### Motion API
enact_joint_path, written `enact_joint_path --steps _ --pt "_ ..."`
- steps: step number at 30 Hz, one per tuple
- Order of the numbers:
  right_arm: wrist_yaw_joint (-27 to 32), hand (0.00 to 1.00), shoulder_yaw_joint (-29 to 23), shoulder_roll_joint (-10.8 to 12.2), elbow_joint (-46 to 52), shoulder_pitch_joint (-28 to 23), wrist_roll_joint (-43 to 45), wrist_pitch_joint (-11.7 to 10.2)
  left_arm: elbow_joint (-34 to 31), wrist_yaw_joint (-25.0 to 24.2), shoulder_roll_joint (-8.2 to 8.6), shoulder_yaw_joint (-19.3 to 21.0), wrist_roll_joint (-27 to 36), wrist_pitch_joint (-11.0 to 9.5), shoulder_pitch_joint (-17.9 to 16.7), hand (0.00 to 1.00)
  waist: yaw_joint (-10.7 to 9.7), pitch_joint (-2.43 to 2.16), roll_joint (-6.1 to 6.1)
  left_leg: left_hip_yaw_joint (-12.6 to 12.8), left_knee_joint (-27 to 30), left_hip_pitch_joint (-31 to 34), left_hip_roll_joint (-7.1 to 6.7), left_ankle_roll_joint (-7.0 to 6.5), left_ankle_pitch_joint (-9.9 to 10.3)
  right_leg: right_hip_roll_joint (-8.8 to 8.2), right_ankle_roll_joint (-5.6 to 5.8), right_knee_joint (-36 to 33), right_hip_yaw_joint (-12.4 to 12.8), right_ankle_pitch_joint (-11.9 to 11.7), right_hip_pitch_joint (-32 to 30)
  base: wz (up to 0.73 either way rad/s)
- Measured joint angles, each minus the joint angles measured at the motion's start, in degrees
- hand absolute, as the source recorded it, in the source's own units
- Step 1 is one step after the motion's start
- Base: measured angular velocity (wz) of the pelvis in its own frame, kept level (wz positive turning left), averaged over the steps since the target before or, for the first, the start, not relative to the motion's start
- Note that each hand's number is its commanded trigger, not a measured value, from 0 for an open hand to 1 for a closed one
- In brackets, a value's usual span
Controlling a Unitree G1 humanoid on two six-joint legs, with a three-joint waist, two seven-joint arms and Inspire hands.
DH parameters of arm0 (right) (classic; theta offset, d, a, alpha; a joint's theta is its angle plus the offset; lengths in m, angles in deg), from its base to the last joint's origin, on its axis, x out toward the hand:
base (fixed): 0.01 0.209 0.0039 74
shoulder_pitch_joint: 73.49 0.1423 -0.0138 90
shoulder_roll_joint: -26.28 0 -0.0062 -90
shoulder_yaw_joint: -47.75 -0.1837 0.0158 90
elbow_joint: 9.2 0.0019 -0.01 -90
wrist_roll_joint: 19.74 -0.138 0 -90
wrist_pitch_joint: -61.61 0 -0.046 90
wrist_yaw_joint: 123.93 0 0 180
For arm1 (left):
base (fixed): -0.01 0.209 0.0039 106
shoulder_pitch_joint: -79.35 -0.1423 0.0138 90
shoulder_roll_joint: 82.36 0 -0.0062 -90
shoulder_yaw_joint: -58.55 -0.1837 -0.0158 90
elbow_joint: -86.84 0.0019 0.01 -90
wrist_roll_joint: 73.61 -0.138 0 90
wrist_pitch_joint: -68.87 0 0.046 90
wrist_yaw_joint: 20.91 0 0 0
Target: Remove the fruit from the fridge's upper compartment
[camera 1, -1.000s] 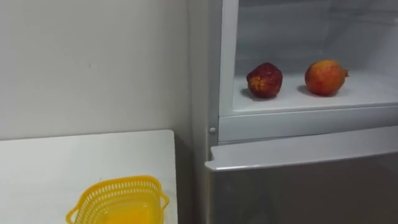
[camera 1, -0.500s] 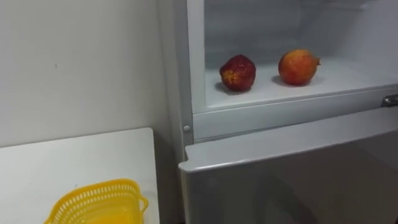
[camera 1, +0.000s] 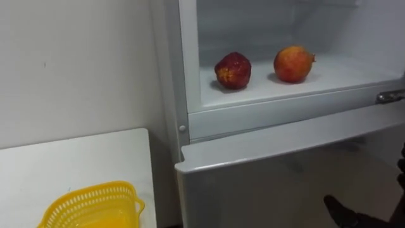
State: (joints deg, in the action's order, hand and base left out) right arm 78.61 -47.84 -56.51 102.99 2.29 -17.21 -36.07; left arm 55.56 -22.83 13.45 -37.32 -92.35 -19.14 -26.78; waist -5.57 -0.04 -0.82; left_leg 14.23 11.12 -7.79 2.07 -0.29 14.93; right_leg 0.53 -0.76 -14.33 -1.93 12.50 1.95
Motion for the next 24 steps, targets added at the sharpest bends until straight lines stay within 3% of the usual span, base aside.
enact_joint_path --steps 3,9,16,24 --pt "0.9 0.00 0.5 0.0 2.8 0.6 2.5 -0.3 1.0 -0.1 0.00 0.0 0.0 -0.1 0.7 0.00 0.9 0.05 0.18 0.0 0.0 0.3 0.01 0.00 0.0 -0.02 0.08 0.6 -0.1 -0.1 0.0 0.00" --pt "2.4 0.00 2.0 -0.1 4.0 5.6 3.6 -3.3 0.9 -2.1 -0.66 0.3 -1.3 -0.4 1.6 0.00 3.2 -0.09 1.06 -0.1 0.2 0.4 0.02 0.00 0.0 0.02 0.18 0.8 -0.2 -0.5 -0.2 0.01" --pt "2.4 0.00 3.5 -0.6 4.0 10.1 4.3 -3.6 1.0 -2.4 -0.99 1.2 -2.3 -0.5 1.7 0.00 6.0 -0.32 1.81 -2.0 0.2 0.4 0.11 0.01 0.0 -0.16 0.06 1.3 -2.5 -0.7 1.1 0.13" --pt "0.7 0.00 5.3 -1.2 2.9 16.0 4.5 -3.5 3.6 -2.3 -0.16 1.2 -2.2 -0.5 1.7 0.00 6.1 0.14 1.89 -3.7 0.2 0.1 0.19 0.22 -0.1 -0.32 -0.06 2.0 -4.8 -0.8 2.7 0.12"
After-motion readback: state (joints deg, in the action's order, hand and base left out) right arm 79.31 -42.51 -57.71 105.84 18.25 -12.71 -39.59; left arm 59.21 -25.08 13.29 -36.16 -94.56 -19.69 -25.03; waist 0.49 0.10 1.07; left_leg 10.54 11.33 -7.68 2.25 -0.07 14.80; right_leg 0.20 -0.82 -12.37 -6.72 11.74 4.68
